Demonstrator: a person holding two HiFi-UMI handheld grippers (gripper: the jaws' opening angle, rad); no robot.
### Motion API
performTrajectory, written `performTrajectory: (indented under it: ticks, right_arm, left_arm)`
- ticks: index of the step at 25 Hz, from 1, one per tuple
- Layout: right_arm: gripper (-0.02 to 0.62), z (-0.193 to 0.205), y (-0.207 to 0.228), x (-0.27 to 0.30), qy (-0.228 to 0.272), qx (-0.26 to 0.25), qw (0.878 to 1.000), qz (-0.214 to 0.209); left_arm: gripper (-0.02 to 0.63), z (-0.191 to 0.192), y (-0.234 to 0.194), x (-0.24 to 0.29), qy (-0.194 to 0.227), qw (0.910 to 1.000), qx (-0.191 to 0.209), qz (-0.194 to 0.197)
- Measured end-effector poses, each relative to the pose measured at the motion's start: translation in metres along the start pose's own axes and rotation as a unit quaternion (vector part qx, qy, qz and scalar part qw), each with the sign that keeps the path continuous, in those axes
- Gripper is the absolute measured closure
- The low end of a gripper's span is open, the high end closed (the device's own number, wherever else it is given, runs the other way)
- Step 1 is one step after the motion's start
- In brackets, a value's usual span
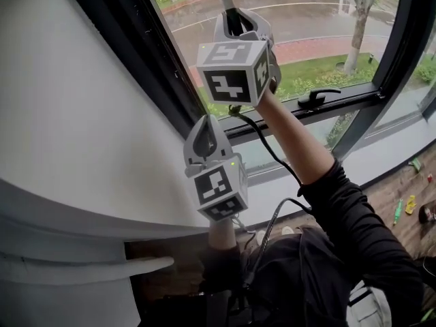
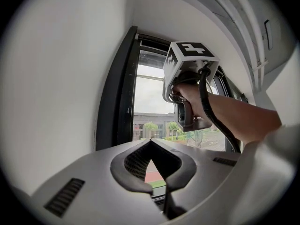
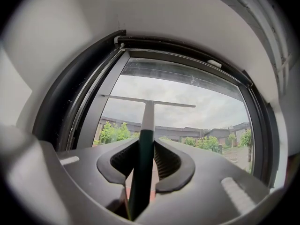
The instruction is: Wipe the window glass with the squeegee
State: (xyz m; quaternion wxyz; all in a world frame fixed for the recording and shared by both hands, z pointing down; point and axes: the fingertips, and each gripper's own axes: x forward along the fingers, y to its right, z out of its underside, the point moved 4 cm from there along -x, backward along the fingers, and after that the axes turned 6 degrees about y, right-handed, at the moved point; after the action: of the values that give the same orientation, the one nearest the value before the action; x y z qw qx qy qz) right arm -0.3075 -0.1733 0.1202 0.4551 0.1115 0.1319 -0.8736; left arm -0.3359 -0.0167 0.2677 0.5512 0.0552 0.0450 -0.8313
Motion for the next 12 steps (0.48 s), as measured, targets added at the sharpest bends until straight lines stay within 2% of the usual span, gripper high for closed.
performTrajectory:
  ticks: [12]
  right_arm:
    - [0.502,0.033,-0.005,-0.014,-0.024,0.001,1.000,-0.002]
  left_arm:
    - [0.607,0.023,0.000,-0.004,-0.027,0.9996,0.002,0.003]
